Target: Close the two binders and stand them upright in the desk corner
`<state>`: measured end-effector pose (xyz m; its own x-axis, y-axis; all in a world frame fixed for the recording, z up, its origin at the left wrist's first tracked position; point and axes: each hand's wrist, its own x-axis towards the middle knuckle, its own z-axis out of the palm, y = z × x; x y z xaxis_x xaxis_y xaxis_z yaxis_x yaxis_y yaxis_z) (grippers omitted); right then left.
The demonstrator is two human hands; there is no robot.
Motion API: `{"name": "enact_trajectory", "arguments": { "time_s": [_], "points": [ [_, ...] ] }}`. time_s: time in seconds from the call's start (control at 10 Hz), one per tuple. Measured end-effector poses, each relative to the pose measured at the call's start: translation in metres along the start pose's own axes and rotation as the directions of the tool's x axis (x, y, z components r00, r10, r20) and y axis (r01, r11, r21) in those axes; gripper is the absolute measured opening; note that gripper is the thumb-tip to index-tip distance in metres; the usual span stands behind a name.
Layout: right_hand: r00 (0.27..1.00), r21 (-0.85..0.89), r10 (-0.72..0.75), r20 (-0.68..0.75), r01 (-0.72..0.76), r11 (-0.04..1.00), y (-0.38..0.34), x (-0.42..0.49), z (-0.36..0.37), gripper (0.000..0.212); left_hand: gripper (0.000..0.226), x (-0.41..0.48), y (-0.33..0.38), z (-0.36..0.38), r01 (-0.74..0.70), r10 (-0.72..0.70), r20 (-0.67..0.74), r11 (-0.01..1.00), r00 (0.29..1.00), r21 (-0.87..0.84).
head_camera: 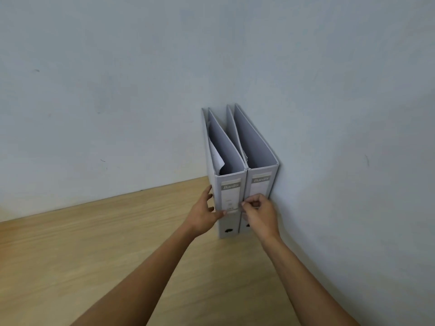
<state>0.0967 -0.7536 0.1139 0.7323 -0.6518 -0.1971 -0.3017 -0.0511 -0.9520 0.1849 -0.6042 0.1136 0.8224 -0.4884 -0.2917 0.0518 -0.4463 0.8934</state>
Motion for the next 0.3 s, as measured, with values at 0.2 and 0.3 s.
{"name": "enact_trajectory", "arguments": {
  "time_s": [0.2, 0.3],
  "points": [
    [0.999, 0.035, 0.030, 0.034, -0.031, 0.999, -0.002, -0.014, 0.002, 0.013, 0.097, -0.014, 0.007, -0.007, 0.004, -0.004, 0.016, 1.000, 1.000, 0.000],
    [0.998, 0.008, 0.019, 0.055, -0.019, 1.000, -0.006, -0.020, 0.007, 0.013, 0.091, -0.023, 0.008, -0.012, 0.020, -0.020, 0.000, 1.000, 1.000, -0.020]
  ]
}}
